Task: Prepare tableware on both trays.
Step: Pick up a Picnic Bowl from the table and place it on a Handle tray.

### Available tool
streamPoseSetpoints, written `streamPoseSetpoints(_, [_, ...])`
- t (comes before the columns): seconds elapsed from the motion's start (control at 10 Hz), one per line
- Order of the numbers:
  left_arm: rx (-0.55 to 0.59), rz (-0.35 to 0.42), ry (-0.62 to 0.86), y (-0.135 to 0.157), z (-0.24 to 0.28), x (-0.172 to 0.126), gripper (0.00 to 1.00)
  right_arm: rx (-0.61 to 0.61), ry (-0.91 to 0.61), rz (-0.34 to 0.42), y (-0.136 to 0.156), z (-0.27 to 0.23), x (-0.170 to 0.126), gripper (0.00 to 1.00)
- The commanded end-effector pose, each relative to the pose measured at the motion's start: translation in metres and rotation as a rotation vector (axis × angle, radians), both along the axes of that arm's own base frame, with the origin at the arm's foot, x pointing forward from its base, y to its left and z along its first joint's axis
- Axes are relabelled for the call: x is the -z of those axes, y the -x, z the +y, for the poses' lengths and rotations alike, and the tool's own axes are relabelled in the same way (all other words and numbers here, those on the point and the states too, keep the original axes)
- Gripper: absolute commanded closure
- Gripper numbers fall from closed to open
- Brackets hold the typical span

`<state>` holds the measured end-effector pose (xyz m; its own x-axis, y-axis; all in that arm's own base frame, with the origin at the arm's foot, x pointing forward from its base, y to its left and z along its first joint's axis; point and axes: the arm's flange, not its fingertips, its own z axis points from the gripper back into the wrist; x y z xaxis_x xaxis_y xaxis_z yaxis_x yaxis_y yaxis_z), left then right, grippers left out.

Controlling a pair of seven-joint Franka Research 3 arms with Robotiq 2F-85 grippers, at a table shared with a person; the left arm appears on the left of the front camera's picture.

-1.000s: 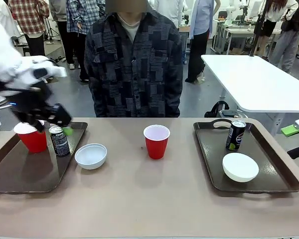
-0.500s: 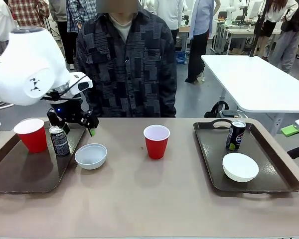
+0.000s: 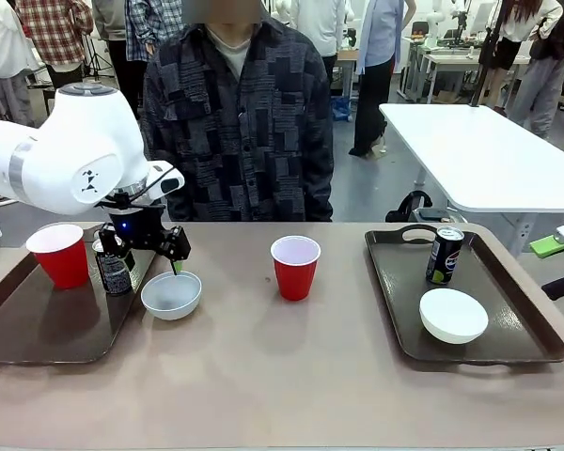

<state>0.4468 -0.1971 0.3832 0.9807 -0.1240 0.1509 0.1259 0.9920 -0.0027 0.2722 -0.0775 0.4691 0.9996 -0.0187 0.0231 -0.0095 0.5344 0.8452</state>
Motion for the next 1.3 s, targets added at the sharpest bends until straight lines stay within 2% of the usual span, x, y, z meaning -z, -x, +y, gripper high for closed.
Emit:
streamPoseSetpoints(0.0, [-0.003,0.033,0.007,0.0,0.001,0.006,0.0,0.005,-0.015,0.0,0.001,0.001,-0.002,0.13])
streamPoseSetpoints(0.3, [0.014,0.02,-0.016,-0.001,0.004,0.019,0.02,0.005,-0.015,0.0,0.001,0.001,-0.002,0.13])
streamPoseSetpoints(0.4, [0.017,0.031,-0.021,-0.002,0.004,0.022,0.18,0.005,-0.015,0.0,0.001,0.001,-0.002,0.13])
streamPoseSetpoints(0.5, [0.018,0.042,-0.02,-0.003,0.004,0.025,0.21,0.005,-0.015,0.0,0.001,0.001,-0.002,0.13])
streamPoseSetpoints(0.6, [0.016,0.049,-0.024,-0.004,0.005,0.029,0.36,0.005,-0.015,0.0,0.001,0.001,-0.002,0.13])
streamPoseSetpoints(0.7, [0.017,0.057,-0.03,-0.005,0.007,0.032,0.39,0.005,-0.015,0.0,0.001,0.001,-0.002,0.13])
streamPoseSetpoints(0.8, [0.02,0.06,-0.039,-0.005,0.007,0.034,0.55,0.005,-0.015,0.0,0.001,0.001,-0.002,0.13])
streamPoseSetpoints(0.9, [0.024,0.06,-0.052,-0.005,0.007,0.037,0.58,0.005,-0.015,0.0,0.001,0.001,-0.002,0.13])
streamPoseSetpoints(1.0, [0.028,0.067,-0.058,-0.004,0.007,0.039,0.74,0.005,-0.015,0.0,0.001,0.001,-0.002,0.13])
streamPoseSetpoints(1.1, [0.032,0.07,-0.062,-0.004,0.006,0.04,0.77,0.005,-0.015,0.0,0.001,0.001,-0.002,0.13])
streamPoseSetpoints(1.2, [0.033,0.067,-0.062,-0.004,0.007,0.039,0.93,0.005,-0.015,0.0,0.001,0.001,-0.002,0.13])
